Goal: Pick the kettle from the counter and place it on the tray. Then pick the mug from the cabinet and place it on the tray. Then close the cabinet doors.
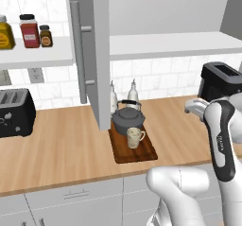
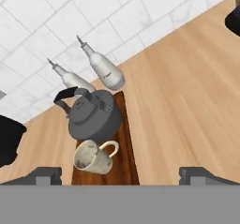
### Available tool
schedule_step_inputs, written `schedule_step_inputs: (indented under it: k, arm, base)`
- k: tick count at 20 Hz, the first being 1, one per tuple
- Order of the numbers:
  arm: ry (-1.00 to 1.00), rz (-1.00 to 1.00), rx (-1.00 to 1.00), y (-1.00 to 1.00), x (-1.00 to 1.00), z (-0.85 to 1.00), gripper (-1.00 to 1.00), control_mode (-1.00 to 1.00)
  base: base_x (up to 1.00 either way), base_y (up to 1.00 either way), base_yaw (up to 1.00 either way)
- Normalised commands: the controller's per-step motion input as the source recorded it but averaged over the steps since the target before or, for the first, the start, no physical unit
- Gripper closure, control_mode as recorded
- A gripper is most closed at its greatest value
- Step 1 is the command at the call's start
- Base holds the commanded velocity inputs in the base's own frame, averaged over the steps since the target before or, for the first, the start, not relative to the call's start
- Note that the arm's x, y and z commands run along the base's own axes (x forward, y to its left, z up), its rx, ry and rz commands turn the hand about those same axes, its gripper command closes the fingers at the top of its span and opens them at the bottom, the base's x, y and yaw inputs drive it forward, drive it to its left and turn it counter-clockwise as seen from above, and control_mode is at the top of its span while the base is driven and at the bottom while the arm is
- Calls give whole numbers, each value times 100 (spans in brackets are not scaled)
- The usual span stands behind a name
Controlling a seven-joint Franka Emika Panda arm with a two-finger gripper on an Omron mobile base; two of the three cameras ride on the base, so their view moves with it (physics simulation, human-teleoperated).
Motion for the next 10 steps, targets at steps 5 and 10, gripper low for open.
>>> schedule_step_inputs:
  k: [5,10]
  arm:
    - [-8,-10,0,-38,-44,21,-100,-100]
    - [-1,-21,0,-55,-44,31,-100,-100]
  base:
    - [0,0,0]
    - [0,0,0]
